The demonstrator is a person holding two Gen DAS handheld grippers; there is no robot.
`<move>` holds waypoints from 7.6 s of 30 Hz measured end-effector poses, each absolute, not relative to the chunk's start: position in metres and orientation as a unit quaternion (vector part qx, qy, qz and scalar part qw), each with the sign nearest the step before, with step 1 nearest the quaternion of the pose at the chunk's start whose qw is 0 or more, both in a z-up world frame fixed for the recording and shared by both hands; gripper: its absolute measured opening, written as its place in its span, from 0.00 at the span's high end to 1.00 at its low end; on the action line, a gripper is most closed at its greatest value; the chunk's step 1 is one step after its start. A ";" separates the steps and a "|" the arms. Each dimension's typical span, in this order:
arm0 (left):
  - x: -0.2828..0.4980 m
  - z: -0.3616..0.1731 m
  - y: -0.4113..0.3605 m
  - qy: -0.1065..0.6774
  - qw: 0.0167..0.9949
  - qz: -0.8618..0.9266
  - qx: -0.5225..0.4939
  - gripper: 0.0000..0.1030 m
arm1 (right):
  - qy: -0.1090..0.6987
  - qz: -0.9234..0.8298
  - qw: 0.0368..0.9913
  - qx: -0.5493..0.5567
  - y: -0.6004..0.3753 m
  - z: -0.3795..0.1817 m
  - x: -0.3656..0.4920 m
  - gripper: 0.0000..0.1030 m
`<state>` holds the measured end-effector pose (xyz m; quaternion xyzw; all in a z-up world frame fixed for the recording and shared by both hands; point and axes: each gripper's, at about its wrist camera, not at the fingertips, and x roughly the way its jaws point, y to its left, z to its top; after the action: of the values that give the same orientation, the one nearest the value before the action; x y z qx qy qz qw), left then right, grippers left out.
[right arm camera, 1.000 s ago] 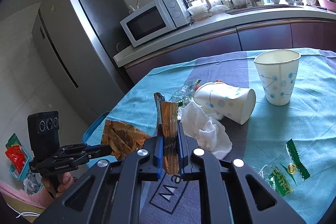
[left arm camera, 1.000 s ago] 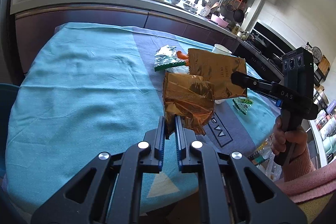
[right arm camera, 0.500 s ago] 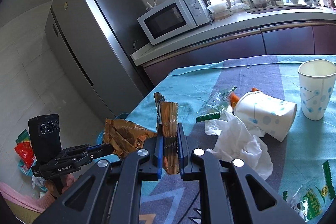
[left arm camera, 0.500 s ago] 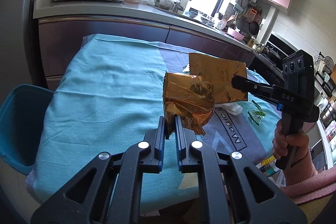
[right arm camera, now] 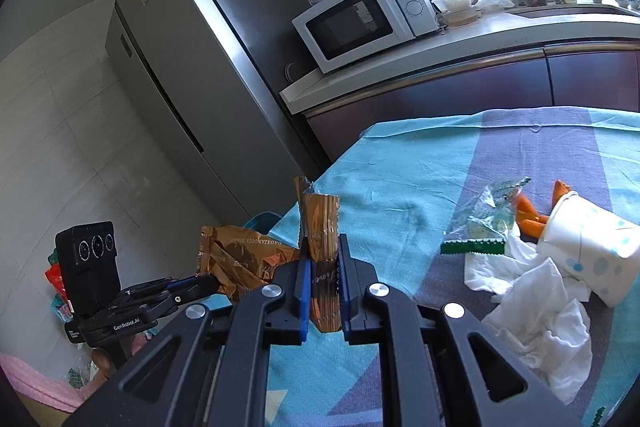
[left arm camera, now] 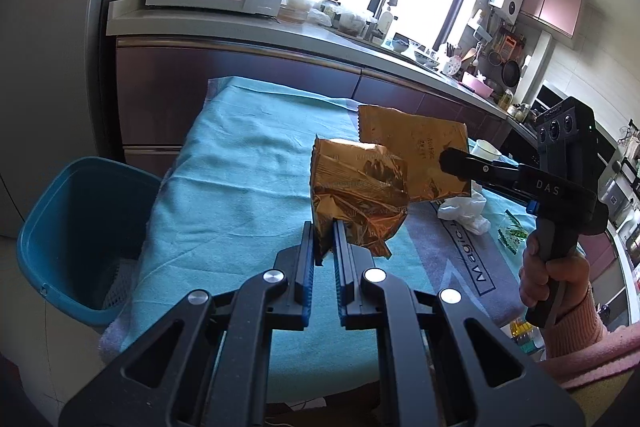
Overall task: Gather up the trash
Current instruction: 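Carry both wrappers over the teal bin, then open both grippers to drop the wrappers into the bin, then move both tools back over the tissues and candy wrappers, then grasp the white tissue with the left gripper while the right grasps a clear wrapper, then carry the tissue and clear wrapper over the teal bin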
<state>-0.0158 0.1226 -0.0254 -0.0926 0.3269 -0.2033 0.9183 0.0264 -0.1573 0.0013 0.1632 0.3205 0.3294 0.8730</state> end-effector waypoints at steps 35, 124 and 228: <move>-0.033 -0.019 0.209 0.325 0.934 -0.095 -0.113 0.91 | 0.364 0.426 0.816 0.146 -0.036 -0.001 0.082 0.90; 0.016 -0.021 0.070 0.315 0.928 -0.199 -0.025 0.40 | 0.339 0.289 0.890 0.097 -0.148 0.006 0.035 0.51; -0.027 0.000 0.098 0.353 0.907 -0.218 -0.076 0.94 | 0.355 0.353 0.849 0.171 -0.168 -0.013 0.025 0.91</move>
<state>-0.0271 0.0982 -0.0001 -0.0759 0.3526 -0.2176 0.9070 0.0245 -0.1679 -0.0134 0.1711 0.3551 0.3531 0.8485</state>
